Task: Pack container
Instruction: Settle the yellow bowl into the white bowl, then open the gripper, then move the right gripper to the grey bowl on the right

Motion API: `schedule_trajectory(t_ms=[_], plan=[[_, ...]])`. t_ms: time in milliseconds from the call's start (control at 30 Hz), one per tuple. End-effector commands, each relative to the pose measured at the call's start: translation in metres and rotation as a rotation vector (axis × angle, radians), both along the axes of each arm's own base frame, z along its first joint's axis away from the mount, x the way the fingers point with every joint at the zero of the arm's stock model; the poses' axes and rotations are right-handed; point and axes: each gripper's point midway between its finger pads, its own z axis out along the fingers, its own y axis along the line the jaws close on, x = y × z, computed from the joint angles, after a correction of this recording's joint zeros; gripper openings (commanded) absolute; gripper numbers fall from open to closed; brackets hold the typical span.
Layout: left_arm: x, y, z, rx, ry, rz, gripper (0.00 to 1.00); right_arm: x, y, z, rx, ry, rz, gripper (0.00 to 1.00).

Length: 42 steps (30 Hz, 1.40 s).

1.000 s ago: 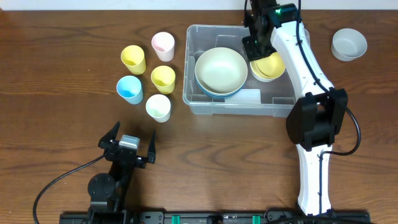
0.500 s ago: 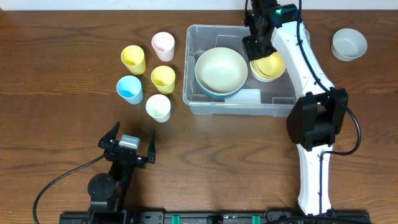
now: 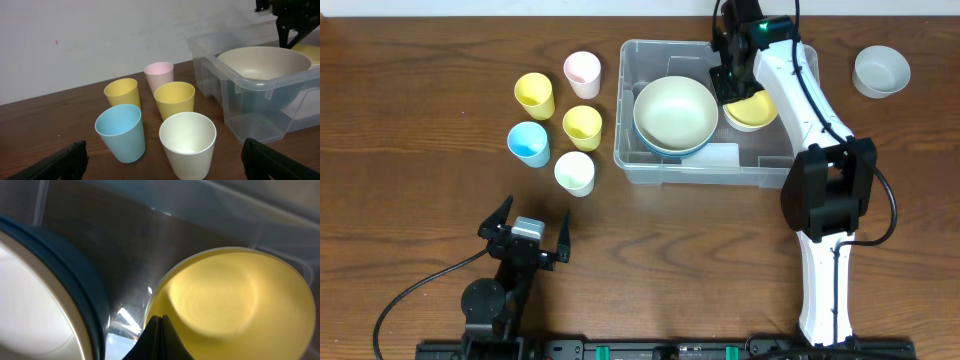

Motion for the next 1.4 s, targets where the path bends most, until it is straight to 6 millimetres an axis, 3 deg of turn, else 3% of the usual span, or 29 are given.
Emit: schedule_trajectory(t_ms=[0,133,267,333,367,400,433,567,667,833,1067,1233,1367], plan=[[0.000,0.000,-0.017,0.011,0.048,-0.003,0.98,0.002,-0.002,-0.004,-0.008,0.000,-0.004,0.01],[0.000,0.000,-0.017,0.011,0.048,-0.002,0.98,0.007,-0.004,0.011,-0.001,-0.029,-0.009,0.04],[0.000,0.000,-0.017,0.011,0.048,-0.002,0.98,0.016,-0.008,0.050,0.015,-0.098,-0.022,0.17],[0.000,0.000,-0.017,0.011,0.048,-0.003,0.98,0.021,-0.010,0.075,0.025,-0.143,-0.028,0.42],[0.000,0.000,-0.017,0.011,0.048,-0.003,0.98,0.023,-0.013,0.088,0.028,-0.170,-0.035,0.64],[0.000,0.000,-0.017,0.011,0.048,-0.002,0.98,0.024,-0.018,0.100,0.025,-0.194,-0.058,0.94],[0.000,0.000,-0.017,0.011,0.048,-0.002,0.98,0.026,-0.027,0.113,0.010,-0.221,-0.100,0.99],[0.000,0.000,-0.017,0.011,0.048,-0.002,0.98,0.027,-0.081,0.155,-0.036,-0.312,-0.307,0.99],[0.000,0.000,-0.017,0.011,0.048,-0.003,0.98,0.024,-0.133,0.166,-0.035,-0.323,-0.439,0.99],[0.000,0.000,-0.017,0.011,0.048,-0.003,0.98,0.004,-0.223,0.147,-0.017,-0.239,-0.669,0.99],[0.000,0.000,-0.017,0.011,0.048,-0.003,0.98,-0.028,-0.317,0.115,0.050,-0.167,-1.033,0.99],[0.000,0.000,-0.017,0.011,0.048,-0.002,0.98,-0.034,-0.355,0.085,0.052,-0.160,-1.130,0.99],[0.000,0.000,-0.017,0.011,0.048,-0.002,0.98,-0.028,-0.366,0.055,0.058,-0.165,-1.144,0.99]])
